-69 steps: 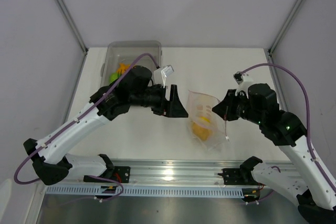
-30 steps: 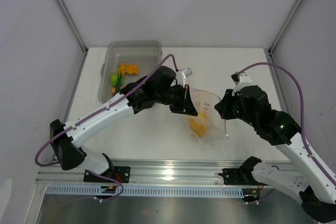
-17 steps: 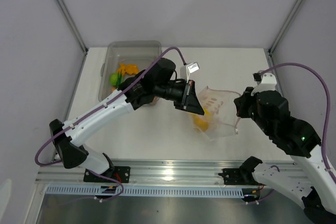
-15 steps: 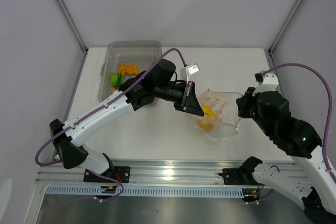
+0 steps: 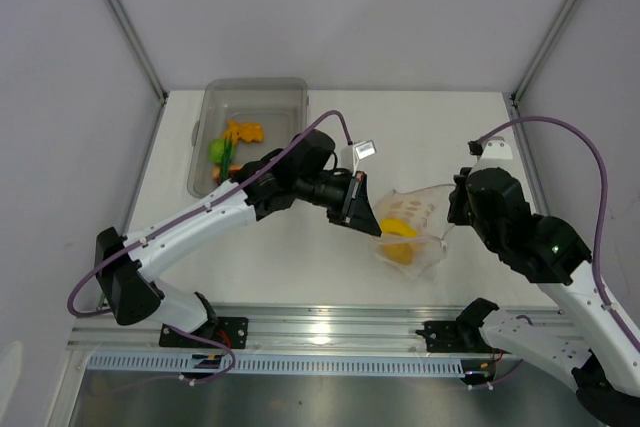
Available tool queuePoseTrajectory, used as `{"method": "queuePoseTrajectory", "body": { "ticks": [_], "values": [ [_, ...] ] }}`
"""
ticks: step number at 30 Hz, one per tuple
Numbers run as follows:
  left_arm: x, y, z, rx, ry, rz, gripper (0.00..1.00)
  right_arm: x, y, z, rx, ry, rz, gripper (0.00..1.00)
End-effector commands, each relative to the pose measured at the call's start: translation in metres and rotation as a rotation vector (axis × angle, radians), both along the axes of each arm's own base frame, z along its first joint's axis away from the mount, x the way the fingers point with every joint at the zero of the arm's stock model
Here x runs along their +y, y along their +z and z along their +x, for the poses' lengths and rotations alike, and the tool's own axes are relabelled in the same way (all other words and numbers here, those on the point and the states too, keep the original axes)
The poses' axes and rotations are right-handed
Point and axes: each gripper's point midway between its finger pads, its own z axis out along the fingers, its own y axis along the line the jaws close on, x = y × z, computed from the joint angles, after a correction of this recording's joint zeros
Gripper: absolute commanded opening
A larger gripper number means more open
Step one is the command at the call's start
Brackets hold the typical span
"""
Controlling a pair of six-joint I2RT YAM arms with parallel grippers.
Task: Place the food in the zip-top bag and seal the zipper
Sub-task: Adjust the zipper food storage bag at the center of the board.
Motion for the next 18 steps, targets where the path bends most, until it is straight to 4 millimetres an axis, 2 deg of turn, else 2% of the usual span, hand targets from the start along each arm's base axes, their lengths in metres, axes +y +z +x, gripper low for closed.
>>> {"method": "queuePoseTrajectory", "body": {
  "ticks": [1, 3, 6, 7, 9, 11, 12, 13, 14, 15, 16, 17, 18],
  "values": [
    [0.003, 0.006, 0.001, -0.027, 0.007, -0.020, 0.01, 0.002, 0.003, 0.004, -0.023, 0.006, 0.006, 0.00],
    [0.003, -0.008, 0.008, -0.018, 0.029, 0.013, 0.01, 0.003, -0.003, 0.003, -0.011, 0.008, -0.001, 0.00],
    [0.006, -0.027, 0.020, -0.025, 0.089, 0.070, 0.12, 0.006, -0.009, 0.003, 0.001, 0.019, 0.001, 0.00],
    [0.008, -0.029, 0.027, -0.057, 0.127, 0.082, 0.14, 0.008, -0.010, 0.003, 0.006, 0.026, 0.004, 0.00],
    [0.012, -0.029, 0.036, -0.098, 0.176, 0.095, 0.26, 0.012, -0.011, 0.003, 0.009, 0.040, 0.017, 0.00],
    [0.020, -0.021, 0.047, -0.160, 0.245, 0.095, 0.42, 0.016, -0.014, 0.003, 0.019, 0.057, 0.026, 0.00],
    [0.023, -0.018, 0.050, -0.190, 0.261, 0.091, 0.47, 0.017, -0.014, 0.004, 0.016, 0.059, 0.032, 0.00],
    [0.030, -0.009, 0.057, -0.232, 0.307, 0.088, 0.63, 0.019, -0.018, 0.004, 0.023, 0.062, 0.029, 0.00],
    [0.036, -0.005, 0.061, -0.259, 0.331, 0.090, 0.73, 0.020, -0.019, 0.005, 0.025, 0.064, 0.029, 0.00],
    [0.043, 0.005, 0.062, -0.290, 0.357, 0.075, 0.91, 0.020, -0.020, 0.005, 0.027, 0.065, 0.029, 0.00],
    [0.051, 0.009, 0.071, -0.324, 0.405, 0.080, 0.99, 0.021, -0.023, 0.006, 0.034, 0.065, 0.023, 0.00],
    [0.057, 0.013, 0.074, -0.351, 0.424, 0.079, 0.99, 0.022, -0.023, 0.007, 0.033, 0.069, 0.023, 0.00],
    [0.068, 0.025, 0.081, -0.383, 0.467, 0.059, 0.99, 0.023, -0.024, 0.007, 0.035, 0.068, 0.024, 0.00]
  ]
}}
